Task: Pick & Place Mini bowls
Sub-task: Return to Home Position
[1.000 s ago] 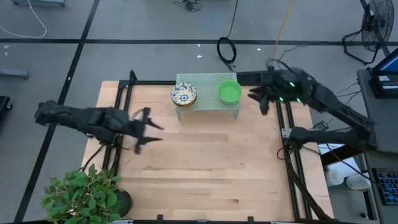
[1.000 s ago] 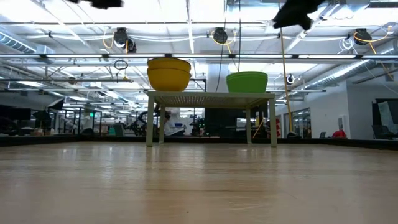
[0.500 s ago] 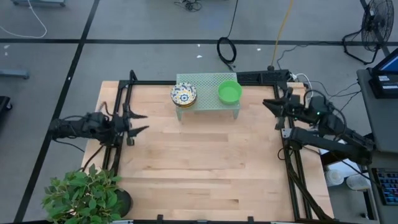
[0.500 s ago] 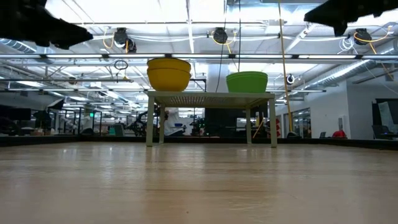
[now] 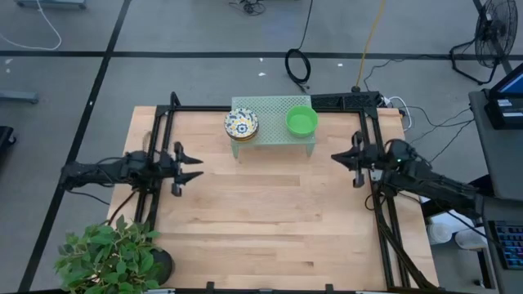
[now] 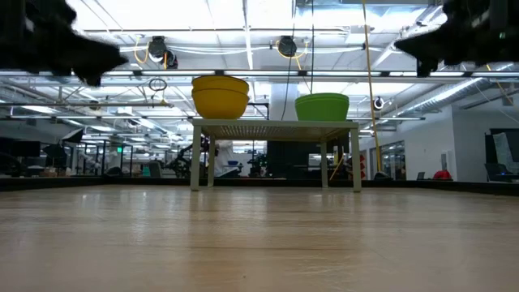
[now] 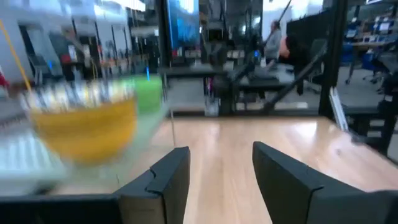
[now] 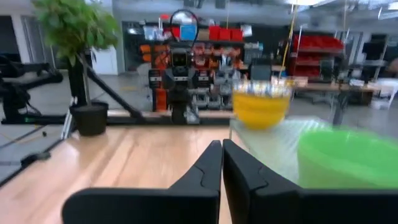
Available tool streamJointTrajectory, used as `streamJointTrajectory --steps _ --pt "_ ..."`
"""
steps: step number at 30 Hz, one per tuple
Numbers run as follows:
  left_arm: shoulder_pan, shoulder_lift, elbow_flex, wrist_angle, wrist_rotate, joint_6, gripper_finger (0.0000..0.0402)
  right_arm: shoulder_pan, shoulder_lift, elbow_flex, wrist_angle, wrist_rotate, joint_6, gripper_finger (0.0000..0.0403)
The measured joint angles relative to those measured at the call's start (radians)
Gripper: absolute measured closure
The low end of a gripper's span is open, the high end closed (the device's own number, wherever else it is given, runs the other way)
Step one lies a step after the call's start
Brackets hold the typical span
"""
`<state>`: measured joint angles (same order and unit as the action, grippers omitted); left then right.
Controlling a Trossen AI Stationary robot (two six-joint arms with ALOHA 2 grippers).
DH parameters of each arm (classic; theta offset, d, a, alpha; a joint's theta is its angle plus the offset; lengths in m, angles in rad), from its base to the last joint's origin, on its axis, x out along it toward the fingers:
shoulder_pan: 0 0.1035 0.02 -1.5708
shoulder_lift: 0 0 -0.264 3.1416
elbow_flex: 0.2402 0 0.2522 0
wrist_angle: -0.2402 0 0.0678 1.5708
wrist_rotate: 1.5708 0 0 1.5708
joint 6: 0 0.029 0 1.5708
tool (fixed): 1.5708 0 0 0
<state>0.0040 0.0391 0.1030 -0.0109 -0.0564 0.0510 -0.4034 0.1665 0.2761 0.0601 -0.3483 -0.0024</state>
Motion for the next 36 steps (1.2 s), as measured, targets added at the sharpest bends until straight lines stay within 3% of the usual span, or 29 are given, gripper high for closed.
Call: streamJointTrajectory --steps 3,7,12,16,19,24,36 --pt "0.004 0.001 -0.092 0.058 0.004 -0.034 0.022 0.0 -0.012 -0.075 0.05 0.0 0.008 0.0402" --pt "0.003 0.013 -0.088 0.054 0.007 -0.03 0.0212 0.0 -0.029 -0.143 0.13 -0.101 -0.03 0.0402" --pt "0.003 0.012 -0.087 0.096 0.004 -0.008 0.02 0.0 -0.038 -0.253 0.223 -0.071 -0.052 0.0402" --pt "0.003 0.012 -0.088 0.092 0.004 -0.01 0.0195 -0.001 -0.032 -0.257 0.177 0.038 -0.089 0.0403" --pt "0.003 0.012 -0.088 0.091 0.004 -0.001 0.0198 -0.001 -0.037 -0.258 0.213 0.091 -0.026 0.0403" --pt "0.003 0.012 -0.088 0.091 0.004 -0.004 0.021 -0.001 -0.035 -0.259 0.2 0.094 0.121 0.0403" --pt "0.003 0.012 -0.088 0.09 0.004 -0.004 0.022 0.0 -0.035 -0.261 0.198 0.085 0.129 0.0403"
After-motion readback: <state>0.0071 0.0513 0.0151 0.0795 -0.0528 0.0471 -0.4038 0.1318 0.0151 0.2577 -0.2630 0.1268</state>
